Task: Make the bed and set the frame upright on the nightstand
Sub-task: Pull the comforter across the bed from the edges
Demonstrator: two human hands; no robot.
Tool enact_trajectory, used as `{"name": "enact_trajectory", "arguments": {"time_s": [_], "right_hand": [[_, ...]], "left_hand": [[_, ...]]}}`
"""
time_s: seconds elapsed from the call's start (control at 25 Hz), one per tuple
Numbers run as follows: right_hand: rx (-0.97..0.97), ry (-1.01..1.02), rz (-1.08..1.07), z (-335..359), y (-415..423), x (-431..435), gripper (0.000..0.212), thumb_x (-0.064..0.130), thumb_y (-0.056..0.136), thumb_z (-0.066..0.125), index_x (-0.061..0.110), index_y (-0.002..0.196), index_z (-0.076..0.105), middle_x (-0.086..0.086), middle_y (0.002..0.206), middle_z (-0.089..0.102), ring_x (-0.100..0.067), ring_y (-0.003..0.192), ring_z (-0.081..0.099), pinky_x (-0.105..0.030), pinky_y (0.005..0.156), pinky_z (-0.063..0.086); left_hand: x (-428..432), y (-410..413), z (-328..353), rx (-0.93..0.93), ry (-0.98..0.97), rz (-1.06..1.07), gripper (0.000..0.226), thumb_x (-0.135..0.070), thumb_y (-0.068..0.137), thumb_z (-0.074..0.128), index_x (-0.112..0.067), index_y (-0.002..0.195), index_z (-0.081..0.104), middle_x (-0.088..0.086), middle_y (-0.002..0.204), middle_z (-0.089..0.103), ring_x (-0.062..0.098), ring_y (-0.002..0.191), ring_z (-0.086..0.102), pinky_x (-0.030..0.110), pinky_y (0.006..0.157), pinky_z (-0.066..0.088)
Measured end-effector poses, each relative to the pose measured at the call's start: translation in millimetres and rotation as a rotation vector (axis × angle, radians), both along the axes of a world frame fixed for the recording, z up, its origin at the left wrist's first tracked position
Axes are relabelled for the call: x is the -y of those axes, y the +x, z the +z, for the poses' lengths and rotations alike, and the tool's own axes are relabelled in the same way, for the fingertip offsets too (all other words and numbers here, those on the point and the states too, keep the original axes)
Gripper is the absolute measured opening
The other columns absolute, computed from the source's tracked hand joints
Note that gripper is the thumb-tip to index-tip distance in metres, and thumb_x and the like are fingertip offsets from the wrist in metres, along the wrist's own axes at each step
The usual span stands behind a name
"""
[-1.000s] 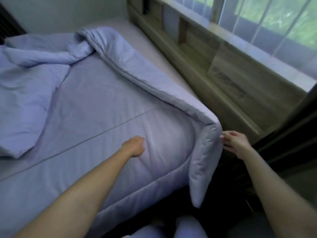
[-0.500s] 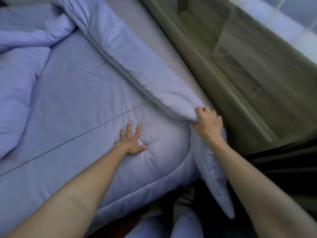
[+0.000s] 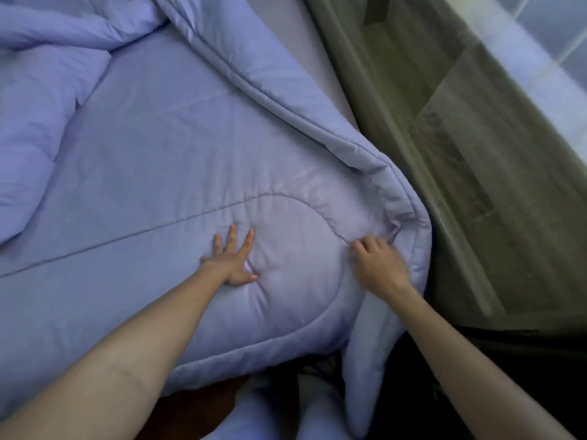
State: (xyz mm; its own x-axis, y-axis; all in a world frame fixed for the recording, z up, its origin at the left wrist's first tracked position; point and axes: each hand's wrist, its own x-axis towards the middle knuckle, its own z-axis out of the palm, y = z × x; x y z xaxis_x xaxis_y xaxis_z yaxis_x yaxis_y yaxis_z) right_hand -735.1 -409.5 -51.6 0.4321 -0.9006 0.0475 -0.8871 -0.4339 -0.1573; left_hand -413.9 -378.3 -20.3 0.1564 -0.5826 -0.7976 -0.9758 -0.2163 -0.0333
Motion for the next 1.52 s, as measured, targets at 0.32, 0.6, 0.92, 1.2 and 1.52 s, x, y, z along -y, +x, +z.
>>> {"name": "enact_trajectory", "arguments": {"time_s": [0.32, 0.6, 0.92, 1.2, 1.52], "right_hand": [[0.451, 0.614, -0.754, -26, -67, -40, 0.068, 0.009, 0.088, 0.056, -0.003, 0.146, 0.022, -0.026, 0.149, 0.034, -0.040, 0.134, 0.038, -0.042, 0.108, 0.034], [0.158, 0.705, -0.806, -7, -37, 2, 0.043, 0.010, 0.091, 0.046, -0.006, 0.132, 0.043, -0.029, 0.132, 0.051, -0.040, 0.122, 0.051, -0.041, 0.097, 0.043], [0.233, 0.676, -0.230, 76, 100, 44, 0.049, 0.016, 0.091, 0.052, 0.012, 0.139, 0.044, -0.015, 0.135, 0.054, -0.031, 0.119, 0.055, -0.032, 0.091, 0.044], [0.544, 0.629, 0.366, 189, 318, -4, 0.034, 0.005, 0.083, 0.059, 0.025, 0.109, 0.070, 0.009, 0.105, 0.065, -0.011, 0.104, 0.059, -0.020, 0.081, 0.039], [1.077, 1.018, 0.571, 266, 541, -195, 0.025, -0.003, 0.084, 0.054, 0.017, 0.084, 0.070, -0.004, 0.092, 0.070, -0.018, 0.087, 0.063, -0.031, 0.075, 0.048]], "left_hand": [[-3, -1, -4, 0.013, -0.053, 0.017, 0.105, -0.055, 0.083, 0.058, -0.042, 0.142, -0.028, -0.001, 0.149, -0.043, 0.041, 0.142, -0.023, 0.072, 0.105, 0.019], [-9, 2, 2, -0.067, -0.172, 0.062, 0.099, -0.048, 0.082, 0.064, -0.036, 0.150, -0.007, 0.008, 0.158, -0.021, 0.038, 0.146, -0.013, 0.053, 0.119, 0.011], [-46, 39, 88, -0.334, -0.298, 0.235, 0.044, -0.025, 0.095, 0.052, -0.016, 0.138, 0.048, 0.007, 0.140, 0.052, 0.018, 0.125, 0.052, 0.019, 0.095, 0.038], [-149, 155, 174, -0.376, -0.838, 0.700, 0.028, -0.022, 0.094, 0.056, -0.017, 0.120, 0.064, -0.001, 0.120, 0.067, 0.002, 0.099, 0.057, 0.008, 0.081, 0.040], [-363, 304, 226, -0.368, -1.114, 1.167, 0.029, -0.011, 0.096, 0.047, -0.007, 0.121, 0.060, -0.002, 0.105, 0.064, 0.014, 0.088, 0.060, 0.001, 0.048, 0.038]]}}
